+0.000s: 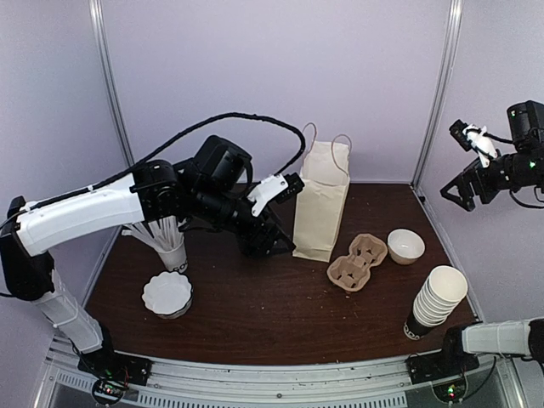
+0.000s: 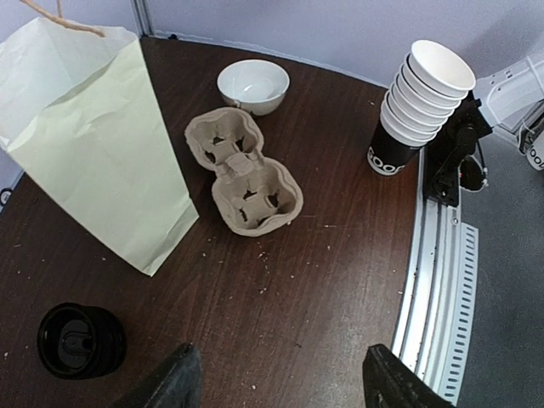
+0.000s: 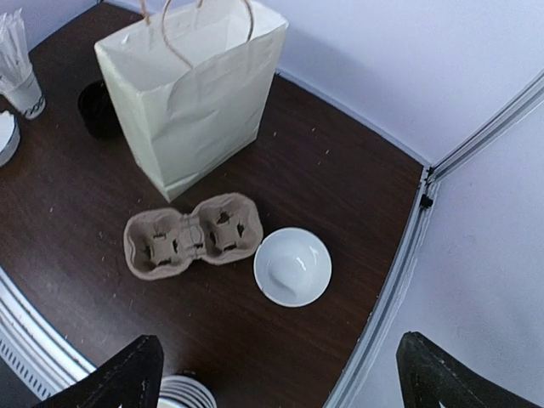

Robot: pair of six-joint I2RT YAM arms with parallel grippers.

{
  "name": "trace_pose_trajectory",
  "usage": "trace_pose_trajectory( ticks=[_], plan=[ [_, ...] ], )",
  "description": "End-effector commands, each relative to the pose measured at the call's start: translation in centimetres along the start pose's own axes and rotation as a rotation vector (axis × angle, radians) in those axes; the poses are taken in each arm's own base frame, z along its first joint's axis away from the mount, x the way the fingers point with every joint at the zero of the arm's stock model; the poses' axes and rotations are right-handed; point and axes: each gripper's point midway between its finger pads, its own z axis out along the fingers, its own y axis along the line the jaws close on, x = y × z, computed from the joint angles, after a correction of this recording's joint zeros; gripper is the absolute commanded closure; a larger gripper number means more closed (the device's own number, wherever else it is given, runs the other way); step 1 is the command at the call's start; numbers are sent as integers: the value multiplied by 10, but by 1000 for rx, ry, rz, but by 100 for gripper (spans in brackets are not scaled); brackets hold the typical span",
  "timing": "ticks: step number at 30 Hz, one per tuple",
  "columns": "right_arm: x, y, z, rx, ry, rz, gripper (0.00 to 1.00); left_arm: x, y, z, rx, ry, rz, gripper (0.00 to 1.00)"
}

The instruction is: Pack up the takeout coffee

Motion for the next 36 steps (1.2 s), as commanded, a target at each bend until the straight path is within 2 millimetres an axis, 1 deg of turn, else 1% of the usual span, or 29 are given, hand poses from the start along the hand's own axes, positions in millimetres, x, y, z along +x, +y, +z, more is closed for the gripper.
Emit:
trace_pose_trajectory(
  ticks=[1, 3, 5, 9, 11, 14, 15, 18, 20, 22, 26, 28, 33, 36],
  plan=[
    [48, 31, -14, -148, 193, -129, 1, -24, -13, 7, 71, -84, 23, 32],
    [66, 38, -19, -189, 271, -181, 2, -24, -15, 12, 81, -91, 21, 32],
    [79, 41, -26, -193, 303, -229, 6, -25, -15, 16, 87, -98, 18, 33],
    [101, 54, -34, -231, 312, -366, 23, -26, -16, 23, 104, -104, 9, 33],
    [112, 59, -33, -253, 331, -386, 27, -25, -16, 26, 107, -107, 8, 33],
    [128, 65, -26, -297, 388, -352, 29, -23, -14, 31, 101, -99, 7, 33],
    [135, 66, -21, -315, 420, -344, 32, -22, -14, 33, 100, -95, 6, 33],
    [155, 66, -5, -365, 532, -301, 47, -19, -14, 36, 106, -86, 1, 34],
    [165, 69, 2, -401, 580, -279, 51, -16, -15, 37, 108, -80, 1, 34],
    [171, 73, 6, -434, 600, -270, 52, -13, -13, 39, 103, -72, 1, 34],
    [175, 77, 8, -465, 610, -263, 53, -3, -11, 43, 88, -50, 2, 34],
    [179, 77, 10, -474, 628, -258, 56, 0, -10, 45, 83, -42, 2, 34],
    [186, 78, 13, -489, 661, -261, 69, 5, -9, 47, 79, -32, 5, 34],
    [189, 79, 14, -499, 672, -257, 73, 6, -7, 48, 73, -27, 9, 33]
  ],
)
